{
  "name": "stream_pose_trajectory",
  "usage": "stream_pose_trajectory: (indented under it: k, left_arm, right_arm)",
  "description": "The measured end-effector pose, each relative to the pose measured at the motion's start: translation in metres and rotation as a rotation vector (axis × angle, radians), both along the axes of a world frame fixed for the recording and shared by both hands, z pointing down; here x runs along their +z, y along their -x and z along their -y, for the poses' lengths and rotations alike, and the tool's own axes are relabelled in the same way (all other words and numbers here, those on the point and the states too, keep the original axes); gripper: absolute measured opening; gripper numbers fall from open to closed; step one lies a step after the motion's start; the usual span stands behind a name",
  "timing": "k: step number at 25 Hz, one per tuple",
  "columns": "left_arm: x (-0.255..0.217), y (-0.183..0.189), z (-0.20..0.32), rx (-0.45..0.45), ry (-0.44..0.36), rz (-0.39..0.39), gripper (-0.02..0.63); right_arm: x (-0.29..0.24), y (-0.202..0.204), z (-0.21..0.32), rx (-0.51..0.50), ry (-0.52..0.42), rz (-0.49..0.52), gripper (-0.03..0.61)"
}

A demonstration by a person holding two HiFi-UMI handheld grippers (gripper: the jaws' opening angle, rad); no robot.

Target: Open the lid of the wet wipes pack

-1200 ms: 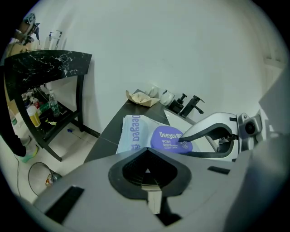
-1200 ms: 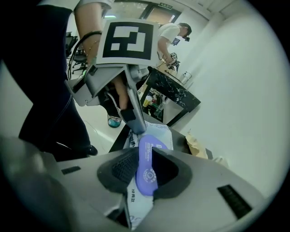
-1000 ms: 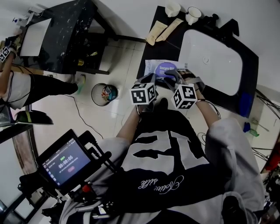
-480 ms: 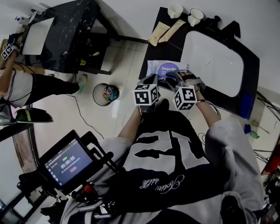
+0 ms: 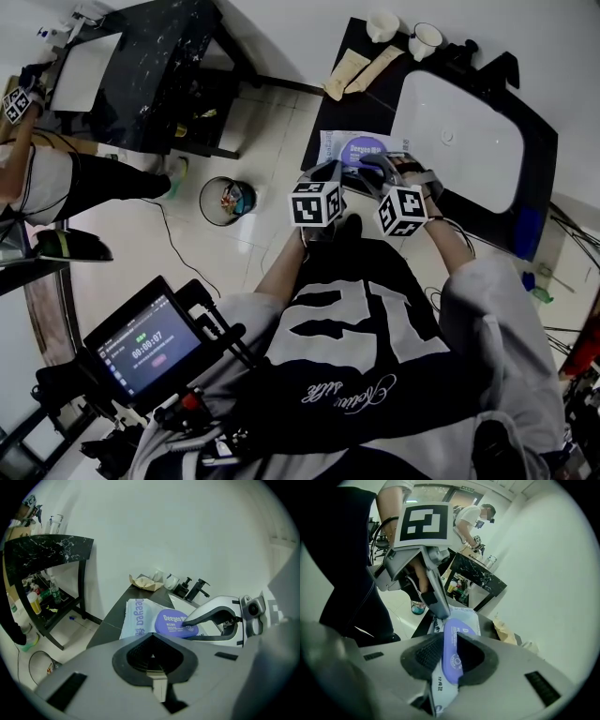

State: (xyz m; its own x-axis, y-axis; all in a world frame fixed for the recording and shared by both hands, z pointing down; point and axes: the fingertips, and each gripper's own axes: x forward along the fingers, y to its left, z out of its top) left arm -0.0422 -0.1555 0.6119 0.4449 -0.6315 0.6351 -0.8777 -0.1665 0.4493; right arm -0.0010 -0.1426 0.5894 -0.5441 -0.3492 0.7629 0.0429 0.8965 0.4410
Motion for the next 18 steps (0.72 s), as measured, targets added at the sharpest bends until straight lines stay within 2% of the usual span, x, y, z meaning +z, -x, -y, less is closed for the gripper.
stream_pose_trajectory:
  k: [6, 8, 14, 18]
  left_arm:
    - [-0.0004, 0.0009, 0.0001, 0.004, -0.001, 0.000, -0.002]
    - [-0.0005, 0.0003, 0.0001, 0.011, -0.002, 0.004, -0.002]
    - [0.0011, -0.0021, -0.0003, 0.038, -0.021, 0.041, -0.002]
    - [0.0017, -0.0022, -0.0001, 0.038, -0.021, 0.039, -0.002]
  right_arm:
    - [0.0027, 0.0018, -0.0005, -0.023, -0.013, -0.026, 0.086]
    - [0.0037, 0.0013, -0.0013, 0.007, 0.026, -0.016, 0.055]
    - [0.0024, -0.0005, 0.0030, 0.111, 0.195, 0.034, 0.054]
    - [-0.0009, -0.0003, 0.0056, 0.135, 0.236, 0.065, 0.054]
